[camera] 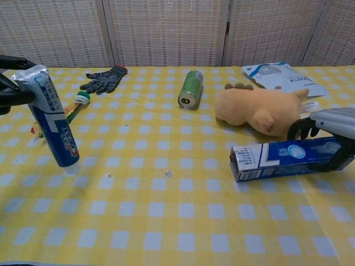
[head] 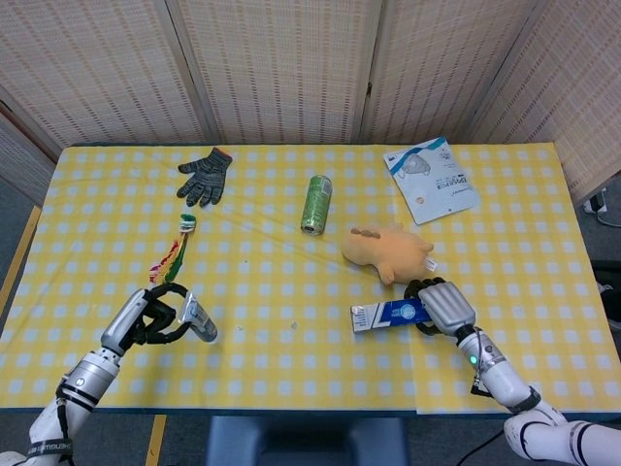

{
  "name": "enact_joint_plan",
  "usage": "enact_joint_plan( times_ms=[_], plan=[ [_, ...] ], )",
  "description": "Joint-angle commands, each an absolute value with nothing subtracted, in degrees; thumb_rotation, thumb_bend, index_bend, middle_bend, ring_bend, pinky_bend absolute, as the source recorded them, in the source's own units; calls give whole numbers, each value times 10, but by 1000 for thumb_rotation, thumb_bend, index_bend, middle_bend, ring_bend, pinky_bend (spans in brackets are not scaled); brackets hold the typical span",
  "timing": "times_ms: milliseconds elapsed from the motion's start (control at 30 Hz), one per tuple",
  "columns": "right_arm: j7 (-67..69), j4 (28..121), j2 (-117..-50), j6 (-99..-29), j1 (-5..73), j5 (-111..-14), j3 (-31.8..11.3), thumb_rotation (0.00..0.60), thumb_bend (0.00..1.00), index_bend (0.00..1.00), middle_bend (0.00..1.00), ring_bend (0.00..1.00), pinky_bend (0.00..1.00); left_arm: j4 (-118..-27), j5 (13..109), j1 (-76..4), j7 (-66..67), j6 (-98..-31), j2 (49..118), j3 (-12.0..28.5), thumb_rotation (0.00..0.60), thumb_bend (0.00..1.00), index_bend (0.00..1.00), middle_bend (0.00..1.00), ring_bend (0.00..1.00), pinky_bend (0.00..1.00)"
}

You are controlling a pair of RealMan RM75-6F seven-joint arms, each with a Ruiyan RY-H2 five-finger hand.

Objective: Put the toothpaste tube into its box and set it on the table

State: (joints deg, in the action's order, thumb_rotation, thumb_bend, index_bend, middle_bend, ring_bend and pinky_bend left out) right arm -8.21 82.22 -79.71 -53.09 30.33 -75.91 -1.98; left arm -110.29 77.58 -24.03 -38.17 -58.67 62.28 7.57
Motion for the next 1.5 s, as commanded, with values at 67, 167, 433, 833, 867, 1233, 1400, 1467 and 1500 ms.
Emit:
enact_joint_plan(
  times_ms=[67, 167, 433, 833, 867, 1233, 1400, 1467, 1500],
  plan=[
    [-64, 829, -795, -545, 297, -776, -17, 600, 301, 442, 347, 343, 347, -1108, 775, -240, -382, -587, 620, 76, 600, 540, 1000, 1000, 1000, 1000],
    [-32, 836, -790, -556, 293, -793, -15, 600, 301, 446, 355, 355, 361, -1116, 776, -240, -382, -588, 615, 78, 600, 539, 1000, 1000, 1000, 1000],
    [119, 850, -781, -601, 280, -853, -14, 600, 301, 446, 356, 365, 375, -1134, 777, -237, -373, -600, 605, 81, 600, 540, 1000, 1000, 1000, 1000],
    [305, 801, -850, -663, 284, -898, -34, 600, 300, 446, 356, 372, 375, -1205, 748, -253, -388, -600, 551, 126, 600, 540, 1000, 1000, 1000, 1000],
    [314, 791, -862, -668, 286, -901, -36, 600, 301, 446, 356, 376, 375, -1214, 744, -255, -388, -600, 545, 133, 600, 540, 1000, 1000, 1000, 1000],
    [396, 673, -991, -680, 308, -896, -54, 600, 301, 446, 356, 388, 385, -1319, 660, -281, -366, -610, 497, 194, 600, 540, 1000, 1000, 1000, 1000],
    [401, 639, -1031, -680, 312, -883, -62, 600, 301, 446, 354, 387, 384, -1350, 628, -289, -335, -643, 503, 215, 600, 540, 1000, 1000, 1000, 1000],
    [405, 630, -1046, -678, 314, -879, -64, 600, 301, 446, 354, 387, 384, -1350, 627, -291, -324, -658, 517, 220, 600, 541, 1000, 1000, 1000, 1000],
    [411, 627, -1051, -677, 315, -878, -65, 600, 301, 446, 353, 387, 385, -1350, 629, -292, -320, -662, 522, 221, 600, 542, 1000, 1000, 1000, 1000]
  ],
)
